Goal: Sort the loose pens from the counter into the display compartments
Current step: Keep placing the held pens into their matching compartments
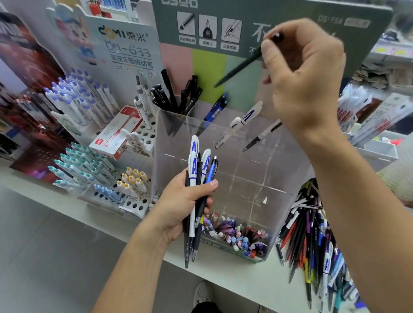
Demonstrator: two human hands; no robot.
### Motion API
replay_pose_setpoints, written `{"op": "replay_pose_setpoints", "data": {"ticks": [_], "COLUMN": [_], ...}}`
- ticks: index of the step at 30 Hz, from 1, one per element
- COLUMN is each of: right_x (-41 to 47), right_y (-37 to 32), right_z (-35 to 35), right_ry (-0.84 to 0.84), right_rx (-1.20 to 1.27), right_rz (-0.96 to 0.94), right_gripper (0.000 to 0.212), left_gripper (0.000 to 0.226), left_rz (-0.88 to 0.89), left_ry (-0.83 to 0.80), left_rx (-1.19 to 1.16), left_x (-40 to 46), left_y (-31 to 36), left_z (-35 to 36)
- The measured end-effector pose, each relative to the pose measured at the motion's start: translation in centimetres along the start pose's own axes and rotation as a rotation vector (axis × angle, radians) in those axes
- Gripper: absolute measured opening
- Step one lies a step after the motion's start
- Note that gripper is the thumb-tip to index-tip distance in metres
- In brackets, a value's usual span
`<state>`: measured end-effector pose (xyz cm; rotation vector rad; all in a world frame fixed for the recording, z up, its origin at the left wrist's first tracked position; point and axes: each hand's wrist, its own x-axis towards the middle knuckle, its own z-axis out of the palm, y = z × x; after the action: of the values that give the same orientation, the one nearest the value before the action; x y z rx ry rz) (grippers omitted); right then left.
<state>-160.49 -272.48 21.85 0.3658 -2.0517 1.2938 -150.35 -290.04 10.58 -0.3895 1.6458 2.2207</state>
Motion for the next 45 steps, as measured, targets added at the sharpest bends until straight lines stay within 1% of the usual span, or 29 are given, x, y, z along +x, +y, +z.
{"op": "replay_pose_setpoints", "data": {"ticks": [3,5,7,9,12,13,14,15,16,17,18,19,20,21,22,23,25,28,32,35,38,41,43,45], "right_x": [0.9,1.1,1.3,1.5,1.8,1.8,1.7,1.3,0.7,-0.2,-1.2,-2.3,-3.5,-4.6,-5.5,-6.2,-7.1,-8.3,-10.3,-10.8,-10.7,-10.4,-9.8,-9.4], "right_y": [-0.4,0.0,0.7,1.2,1.5,1.4,1.2,0.9,0.3,-0.3,-0.9,-1.4,-1.4,-1.2,-0.5,0.1,1.3,2.3,2.6,2.8,3.0,3.5,3.8,3.8], "right_z": [2.6,5.5,8.3,10.3,11.8,11.7,11.2,10.5,9.3,7.9,6.5,5.3,4.3,3.5,2.9,2.3,1.3,-0.1,-0.5,-0.3,-0.4,-0.8,-1.2,-1.5], "right_ry": [-0.095,-0.172,-0.260,-0.389,-0.549,-0.562,-0.534,-0.470,-0.400,-0.378,-0.441,-0.575,-0.725,-0.832,-0.874,-0.870,-0.869,-0.868,-0.719,-0.627,-0.552,-0.424,-0.342,-0.323], "right_rx": [0.113,0.115,0.030,-0.101,-0.219,-0.252,-0.289,-0.318,-0.314,-0.282,-0.236,-0.194,-0.176,-0.172,-0.166,-0.144,-0.051,0.129,0.253,0.312,0.340,0.296,0.254,0.242], "right_rz": [0.054,0.114,0.140,0.141,0.200,0.210,0.201,0.166,0.124,0.088,0.071,0.089,0.139,0.191,0.229,0.259,0.341,0.522,0.666,0.640,0.646,0.619,0.588,0.591], "right_gripper": [0.007,0.005,0.007,0.010,0.014,0.017,0.022,0.027,0.026,0.021,0.017,0.018,0.023,0.031,0.036,0.037,0.030,0.030,0.025,0.019,0.019,0.021,0.023,0.024], "left_gripper": [0.015,0.014,0.013,0.013,0.011,0.011,0.010,0.010,0.010,0.012,0.015,0.020,0.028,0.035,0.037,0.035,0.033,0.036,0.045,0.039,0.039,0.031,0.033,0.036], "left_rz": [0.010,0.013,0.020,0.017,0.004,0.000,-0.001,0.004,0.011,0.017,0.017,0.007,-0.010,-0.029,-0.040,-0.046,-0.054,-0.045,-0.074,-0.094,-0.111,-0.133,-0.133,-0.128], "left_ry": [0.036,0.051,0.069,0.084,0.073,0.062,0.052,0.039,0.021,-0.004,-0.039,-0.082,-0.132,-0.182,-0.225,-0.260,-0.312,-0.328,-0.317,-0.331,-0.339,-0.382,-0.404,-0.404], "left_rx": [-0.040,-0.049,-0.047,-0.049,-0.050,-0.049,-0.042,-0.033,-0.022,-0.014,-0.005,0.005,0.020,0.042,0.065,0.086,0.119,0.119,0.120,0.129,0.107,0.080,0.056,0.021], "left_x": [-0.1,-0.1,-0.2,-0.4,-0.7,-0.8,-0.9,-0.9,-1.0,-1.0,-1.1,-1.1,-1.1,-1.1,-1.1,-1.1,-1.1,-1.0,-0.9,-0.9,-1.0,-1.1,-1.2,-1.3], "left_y": [0.5,0.7,0.9,1.0,1.1,1.1,1.0,1.0,1.0,0.9,0.9,0.8,0.8,0.8,0.8,0.8,0.7,0.5,0.2,-0.2,-0.6,-0.9,-1.1,-1.1], "left_z": [-0.4,-0.8,-1.3,-1.8,-2.3,-2.4,-2.5,-2.5,-2.6,-2.6,-2.6,-2.5,-2.3,-2.1,-1.8,-1.4,-0.6,0.5,1.7,2.2,2.2,1.7,1.4,1.2]}}
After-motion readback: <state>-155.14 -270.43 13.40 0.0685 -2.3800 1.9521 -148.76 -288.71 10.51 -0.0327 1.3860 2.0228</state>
